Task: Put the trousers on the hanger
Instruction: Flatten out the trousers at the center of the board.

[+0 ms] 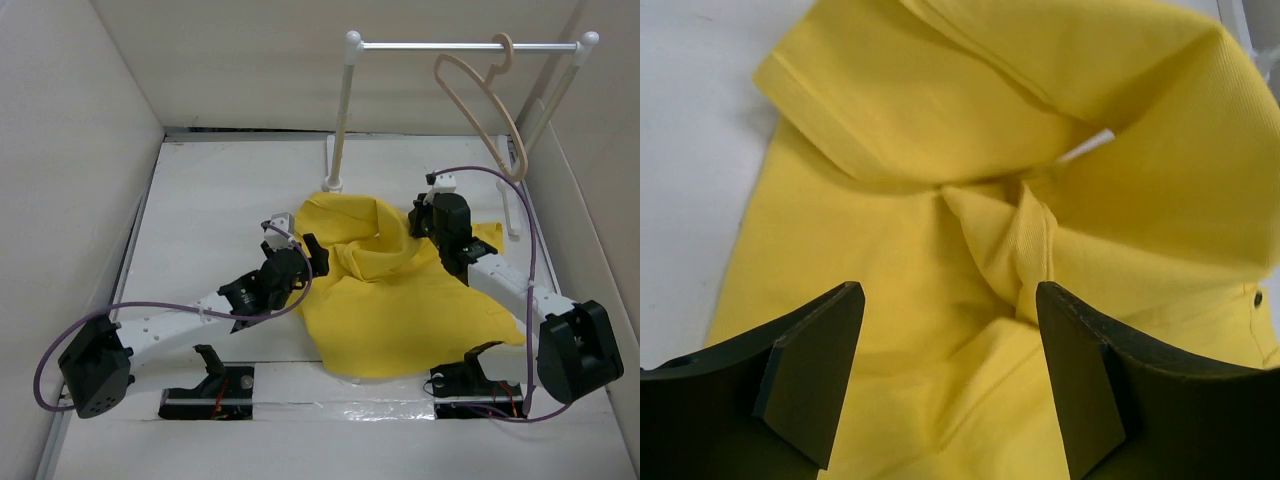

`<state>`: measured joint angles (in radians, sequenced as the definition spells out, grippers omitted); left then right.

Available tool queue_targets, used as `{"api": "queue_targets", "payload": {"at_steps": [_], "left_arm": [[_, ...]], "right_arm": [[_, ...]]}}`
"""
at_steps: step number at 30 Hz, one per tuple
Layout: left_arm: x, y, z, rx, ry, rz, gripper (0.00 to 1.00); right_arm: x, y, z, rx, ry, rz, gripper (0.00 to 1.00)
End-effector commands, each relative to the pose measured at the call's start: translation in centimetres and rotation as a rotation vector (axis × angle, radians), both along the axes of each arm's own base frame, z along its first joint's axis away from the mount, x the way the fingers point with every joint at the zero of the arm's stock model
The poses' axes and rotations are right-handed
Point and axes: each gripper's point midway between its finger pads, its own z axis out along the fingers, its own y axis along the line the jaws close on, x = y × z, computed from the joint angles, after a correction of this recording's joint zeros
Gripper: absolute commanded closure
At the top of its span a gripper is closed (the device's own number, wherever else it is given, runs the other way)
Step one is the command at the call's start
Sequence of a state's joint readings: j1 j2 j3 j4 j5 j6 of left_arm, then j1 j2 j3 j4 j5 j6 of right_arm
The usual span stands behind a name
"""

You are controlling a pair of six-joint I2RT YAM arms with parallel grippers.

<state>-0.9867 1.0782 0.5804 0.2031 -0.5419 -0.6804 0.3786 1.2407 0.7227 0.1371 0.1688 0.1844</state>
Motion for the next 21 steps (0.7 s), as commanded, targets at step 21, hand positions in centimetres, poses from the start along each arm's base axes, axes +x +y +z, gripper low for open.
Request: {"api": "queue_targets", "payload": {"at_steps": [21], "left_arm": [[14.2,2.4,-2.2,-0.109,0.017,0.105,0.31]], "right_arm": [[-3.3,0.1,0.7,0.058,-0.072,0.033,1.00]]}}
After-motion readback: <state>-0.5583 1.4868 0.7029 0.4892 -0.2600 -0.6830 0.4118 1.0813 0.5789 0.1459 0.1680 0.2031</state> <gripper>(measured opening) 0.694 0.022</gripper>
